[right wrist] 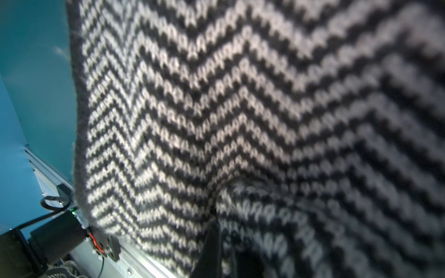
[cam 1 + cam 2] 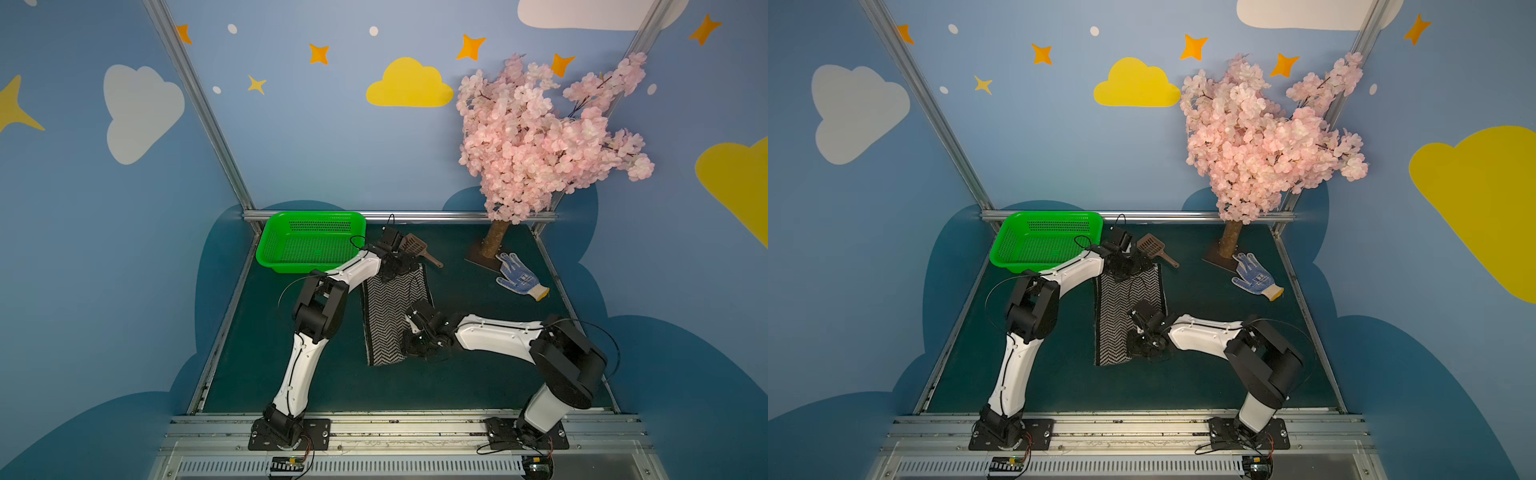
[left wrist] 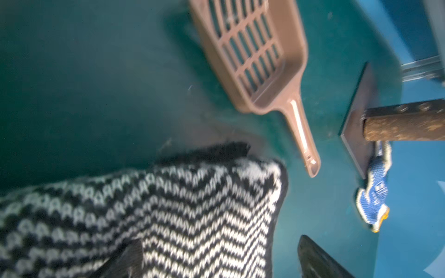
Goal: Roll up the scarf and place it into the basket
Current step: Adjust the scarf at the center of the board, then roll the scarf at the center of the board.
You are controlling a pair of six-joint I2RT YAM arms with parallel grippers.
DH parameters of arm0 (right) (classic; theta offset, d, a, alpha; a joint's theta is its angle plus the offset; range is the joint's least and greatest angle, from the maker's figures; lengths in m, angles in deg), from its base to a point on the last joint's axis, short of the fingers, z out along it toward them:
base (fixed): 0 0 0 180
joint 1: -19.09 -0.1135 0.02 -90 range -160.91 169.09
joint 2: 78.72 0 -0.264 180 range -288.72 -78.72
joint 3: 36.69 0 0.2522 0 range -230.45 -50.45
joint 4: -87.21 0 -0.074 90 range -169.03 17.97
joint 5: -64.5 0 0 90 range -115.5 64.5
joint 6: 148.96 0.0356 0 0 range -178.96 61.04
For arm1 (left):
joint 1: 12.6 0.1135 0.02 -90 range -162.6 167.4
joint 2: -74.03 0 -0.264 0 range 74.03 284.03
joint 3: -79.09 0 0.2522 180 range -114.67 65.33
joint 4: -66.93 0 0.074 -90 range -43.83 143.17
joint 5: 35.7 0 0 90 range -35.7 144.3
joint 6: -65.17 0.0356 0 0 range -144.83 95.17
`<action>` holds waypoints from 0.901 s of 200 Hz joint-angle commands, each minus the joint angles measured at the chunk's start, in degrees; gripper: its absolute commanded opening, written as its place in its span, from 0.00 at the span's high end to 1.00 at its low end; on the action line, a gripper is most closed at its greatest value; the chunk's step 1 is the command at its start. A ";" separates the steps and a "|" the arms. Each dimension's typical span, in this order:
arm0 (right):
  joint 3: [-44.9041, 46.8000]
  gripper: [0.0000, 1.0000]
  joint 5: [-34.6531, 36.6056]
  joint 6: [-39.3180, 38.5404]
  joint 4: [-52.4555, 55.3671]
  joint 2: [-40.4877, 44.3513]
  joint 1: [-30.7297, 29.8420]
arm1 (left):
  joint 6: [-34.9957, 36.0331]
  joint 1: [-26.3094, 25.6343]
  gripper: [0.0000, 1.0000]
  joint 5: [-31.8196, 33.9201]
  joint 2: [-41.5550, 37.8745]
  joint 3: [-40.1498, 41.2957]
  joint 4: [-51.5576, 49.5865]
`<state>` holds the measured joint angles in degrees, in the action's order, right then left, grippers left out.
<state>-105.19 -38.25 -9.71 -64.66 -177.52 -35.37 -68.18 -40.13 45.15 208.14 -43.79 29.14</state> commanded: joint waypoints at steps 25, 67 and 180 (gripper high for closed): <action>-0.98 0.71 2.73 0.28 -2.44 2.58 -1.46 | 6.57 0.44 0.00 -0.58 -5.77 2.56 -2.48; -3.11 0.23 6.49 -9.98 7.61 15.11 -2.40 | 9.76 0.55 0.00 0.22 -20.68 13.72 -0.94; -12.41 0.16 22.46 -56.69 34.28 10.70 -7.77 | 3.64 4.98 0.00 3.41 -58.99 48.72 -1.85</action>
<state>-120.10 -20.48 -57.10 -32.99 -165.13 -42.61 -62.52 -37.60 48.21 154.61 0.30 27.37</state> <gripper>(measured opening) 0.845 0.999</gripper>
